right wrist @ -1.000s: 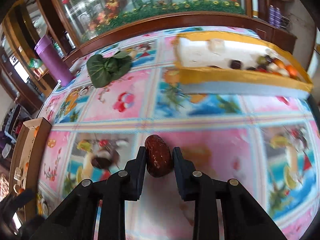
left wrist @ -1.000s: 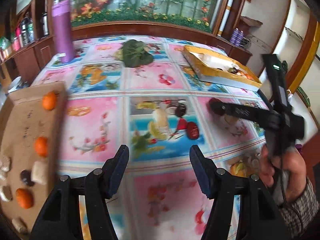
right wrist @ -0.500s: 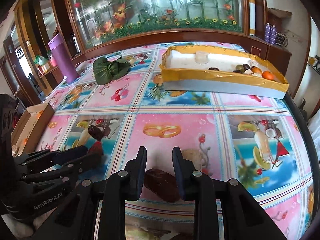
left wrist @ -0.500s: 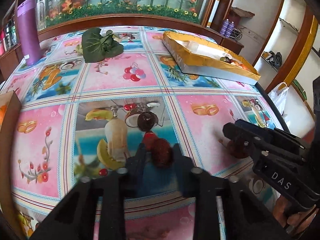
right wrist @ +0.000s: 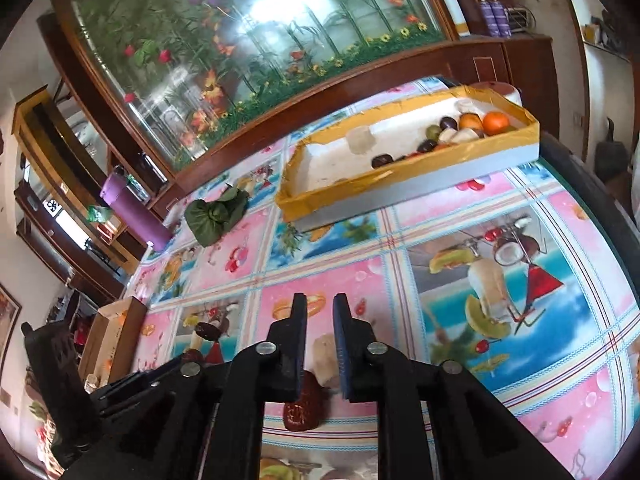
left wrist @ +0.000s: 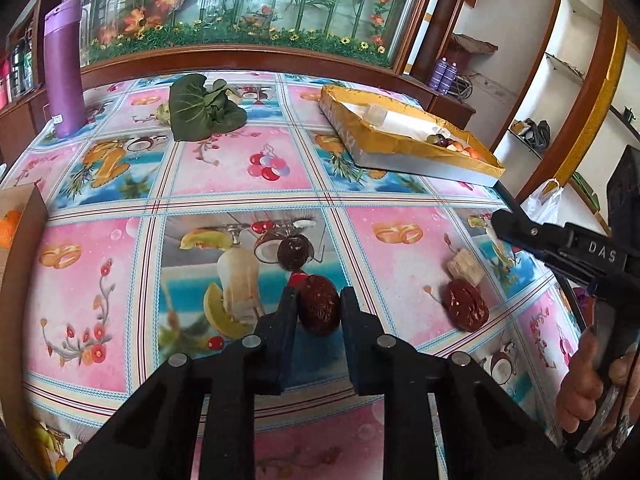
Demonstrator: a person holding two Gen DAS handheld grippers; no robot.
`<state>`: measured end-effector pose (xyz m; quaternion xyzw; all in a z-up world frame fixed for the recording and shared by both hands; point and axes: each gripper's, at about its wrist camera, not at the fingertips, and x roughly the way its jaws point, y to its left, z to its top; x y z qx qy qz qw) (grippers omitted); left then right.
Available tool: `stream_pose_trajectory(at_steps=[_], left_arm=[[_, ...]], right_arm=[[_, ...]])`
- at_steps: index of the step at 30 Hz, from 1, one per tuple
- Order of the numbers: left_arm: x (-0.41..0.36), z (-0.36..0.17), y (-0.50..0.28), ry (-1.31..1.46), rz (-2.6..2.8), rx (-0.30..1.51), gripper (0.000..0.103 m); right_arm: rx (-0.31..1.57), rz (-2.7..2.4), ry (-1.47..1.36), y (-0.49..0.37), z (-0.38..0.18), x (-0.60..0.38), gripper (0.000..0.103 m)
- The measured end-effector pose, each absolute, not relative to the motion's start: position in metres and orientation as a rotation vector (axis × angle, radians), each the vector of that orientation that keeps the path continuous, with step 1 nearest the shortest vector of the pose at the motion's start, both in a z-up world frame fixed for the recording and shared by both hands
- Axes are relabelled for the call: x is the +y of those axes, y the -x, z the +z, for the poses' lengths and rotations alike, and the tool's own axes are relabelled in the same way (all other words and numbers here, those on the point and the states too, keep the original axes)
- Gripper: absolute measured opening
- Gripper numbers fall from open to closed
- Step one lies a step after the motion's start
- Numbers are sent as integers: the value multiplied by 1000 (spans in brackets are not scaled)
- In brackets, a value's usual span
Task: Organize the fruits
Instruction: 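Grasp a red date with the right tool while the left tool grasps another date, then carry both red dates over the cardboard box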
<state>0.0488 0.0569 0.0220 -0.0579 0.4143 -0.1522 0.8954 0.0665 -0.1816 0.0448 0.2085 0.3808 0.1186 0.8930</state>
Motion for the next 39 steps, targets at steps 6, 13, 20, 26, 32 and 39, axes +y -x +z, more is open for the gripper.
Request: stream_pose_trajectory(at_steps=[6, 13, 20, 26, 32, 39], left_arm=[[64, 21, -51, 144, -315, 864, 20], [68, 22, -52, 164, -325, 869, 20], [68, 29, -46, 161, -314, 841, 20], [105, 54, -10, 243, -286, 803, 21], [195, 85, 26, 328, -132, 746, 21], [297, 97, 26, 213, 164, 767, 21]], right_arm=[[851, 256, -248, -57, 38, -142, 45], [890, 191, -162, -38, 24, -134, 45], [911, 216, -109, -36, 15, -114, 28], [855, 259, -111, -14, 47, -100, 29], [801, 379, -15, 6, 80, -45, 29], [781, 631, 41, 12, 109, 64, 29]])
